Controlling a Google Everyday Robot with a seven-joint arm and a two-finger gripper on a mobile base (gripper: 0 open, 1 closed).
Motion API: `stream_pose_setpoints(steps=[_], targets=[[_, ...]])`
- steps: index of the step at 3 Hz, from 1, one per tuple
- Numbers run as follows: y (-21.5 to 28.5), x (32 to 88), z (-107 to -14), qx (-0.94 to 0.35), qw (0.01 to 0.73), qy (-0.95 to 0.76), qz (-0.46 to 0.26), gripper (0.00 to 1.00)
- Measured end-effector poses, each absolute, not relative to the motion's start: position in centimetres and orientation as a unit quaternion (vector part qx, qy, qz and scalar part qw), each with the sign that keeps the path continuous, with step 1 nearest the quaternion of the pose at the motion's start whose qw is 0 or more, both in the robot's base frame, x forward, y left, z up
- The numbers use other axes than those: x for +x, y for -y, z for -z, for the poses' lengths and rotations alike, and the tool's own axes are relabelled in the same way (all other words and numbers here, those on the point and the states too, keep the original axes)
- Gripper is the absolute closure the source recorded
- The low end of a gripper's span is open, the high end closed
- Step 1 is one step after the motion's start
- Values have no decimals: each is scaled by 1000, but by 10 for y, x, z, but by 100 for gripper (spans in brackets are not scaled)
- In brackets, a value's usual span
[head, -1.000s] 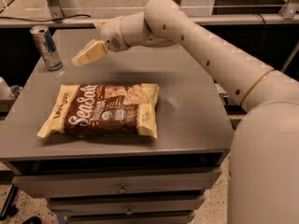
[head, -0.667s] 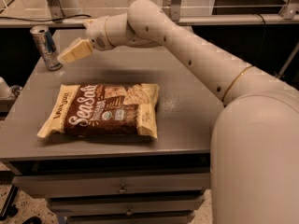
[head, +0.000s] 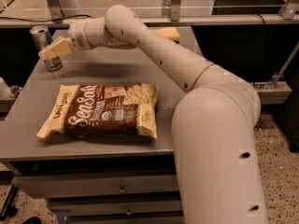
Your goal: Knock redbull can over
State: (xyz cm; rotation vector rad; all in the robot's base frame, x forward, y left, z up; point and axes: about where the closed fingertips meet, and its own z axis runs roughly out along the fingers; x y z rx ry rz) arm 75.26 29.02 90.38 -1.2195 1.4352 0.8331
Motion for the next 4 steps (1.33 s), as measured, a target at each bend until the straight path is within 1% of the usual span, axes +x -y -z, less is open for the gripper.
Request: stream_pose_setpoints(steps=[1, 2, 3, 4], targets=[[-313, 756, -893, -499, 505, -604, -363, 18], [-315, 752, -886, -487, 492, -616, -375, 41], [-298, 737, -887, -468, 485, -629, -387, 64], [-271, 723, -896, -469, 488, -635, -373, 87]])
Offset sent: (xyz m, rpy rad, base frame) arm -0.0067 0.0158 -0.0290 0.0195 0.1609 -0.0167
